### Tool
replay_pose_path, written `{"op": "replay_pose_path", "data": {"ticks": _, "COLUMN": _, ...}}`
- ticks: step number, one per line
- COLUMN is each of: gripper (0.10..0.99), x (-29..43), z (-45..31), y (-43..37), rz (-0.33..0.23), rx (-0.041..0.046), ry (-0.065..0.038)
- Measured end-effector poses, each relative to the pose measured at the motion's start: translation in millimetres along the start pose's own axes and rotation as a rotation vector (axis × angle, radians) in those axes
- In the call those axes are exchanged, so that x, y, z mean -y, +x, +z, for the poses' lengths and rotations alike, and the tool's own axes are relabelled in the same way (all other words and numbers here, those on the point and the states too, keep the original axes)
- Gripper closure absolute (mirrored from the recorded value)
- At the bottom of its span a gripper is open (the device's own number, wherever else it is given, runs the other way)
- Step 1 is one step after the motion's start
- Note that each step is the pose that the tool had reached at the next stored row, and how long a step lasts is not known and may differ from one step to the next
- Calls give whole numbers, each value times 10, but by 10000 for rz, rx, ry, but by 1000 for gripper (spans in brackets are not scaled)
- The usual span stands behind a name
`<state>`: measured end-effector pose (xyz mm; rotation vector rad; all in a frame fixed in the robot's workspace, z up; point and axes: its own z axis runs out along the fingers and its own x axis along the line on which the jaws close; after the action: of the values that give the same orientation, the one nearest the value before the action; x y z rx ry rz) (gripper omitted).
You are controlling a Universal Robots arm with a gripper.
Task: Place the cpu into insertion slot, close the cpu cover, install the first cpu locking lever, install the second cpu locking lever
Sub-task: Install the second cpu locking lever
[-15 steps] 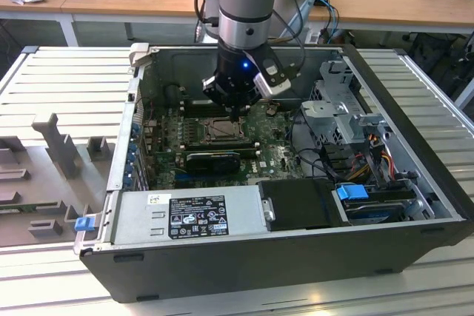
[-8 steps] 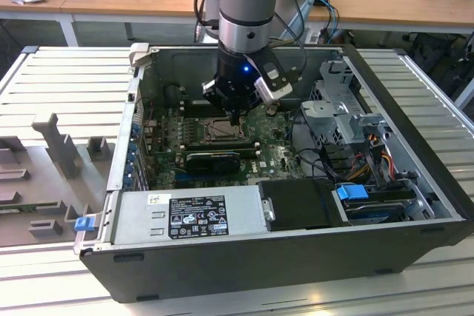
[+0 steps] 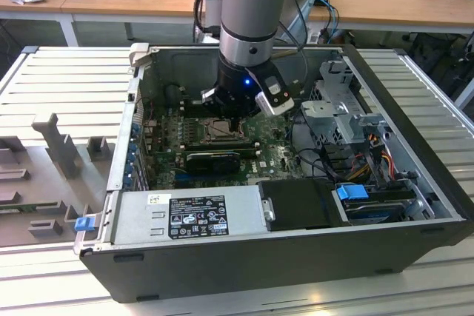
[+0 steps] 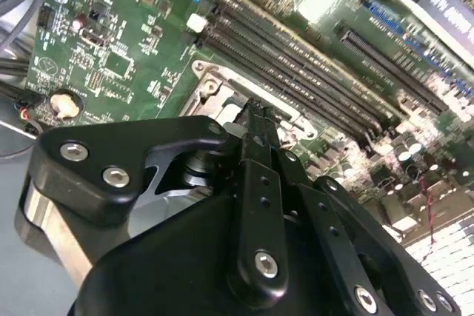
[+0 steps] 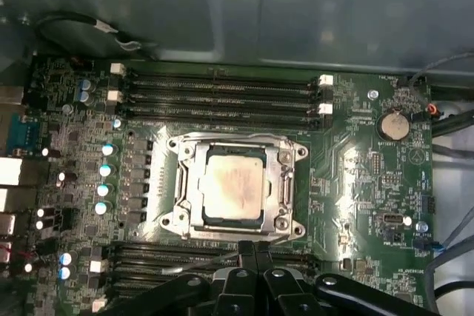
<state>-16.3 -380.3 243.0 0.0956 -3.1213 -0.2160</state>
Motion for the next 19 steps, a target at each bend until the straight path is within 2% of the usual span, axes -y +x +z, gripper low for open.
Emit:
{"op": "replay_pose_path", "data": {"ticks": 3, "gripper": 980, "x": 30, "z": 22, "y": 17, "rz": -11, "rx": 1, "ry": -40}}
{"op": "replay_pose_path", "data": {"ticks": 8, "gripper": 980, "x": 55, "z": 27, "y": 155, "rz": -3, "rx": 2, "ry": -45}}
{"op": "replay_pose_path", "data": {"ticks": 9, "gripper": 980, "x": 71, "z": 33, "y": 223, "rz": -22, "rx": 9, "ry": -209}}
{"op": "replay_pose_path", "data": {"ticks": 10, "gripper": 980, "x": 76, "z": 88, "y": 321, "rz": -67, "rx": 6, "ry": -260}}
{"op": "replay_pose_path", "data": {"ticks": 11, "gripper": 980, "x": 87, "z": 175, "y": 345, "rz": -124, "rx": -3, "ry": -261}}
{"op": "replay_pose_path", "data": {"ticks": 14, "gripper": 980, "x": 96, "z": 248, "y": 366, "rz": -187, "rx": -12, "ry": -265}}
{"op": "replay_pose_path", "data": {"ticks": 17, "gripper": 980, "x": 102, "z": 316, "y": 424, "rz": -311, "rx": -29, "ry": -305}}
{"op": "replay_pose_path", "data": {"ticks": 18, "gripper": 980, "x": 107, "z": 327, "y": 454, "rz": -327, "rx": -27, "ry": -376}}
{"op": "replay_pose_path", "data": {"ticks": 19, "gripper": 980, "x": 115, "z": 336, "y": 486, "rz": -338, "rx": -16, "ry": -501}}
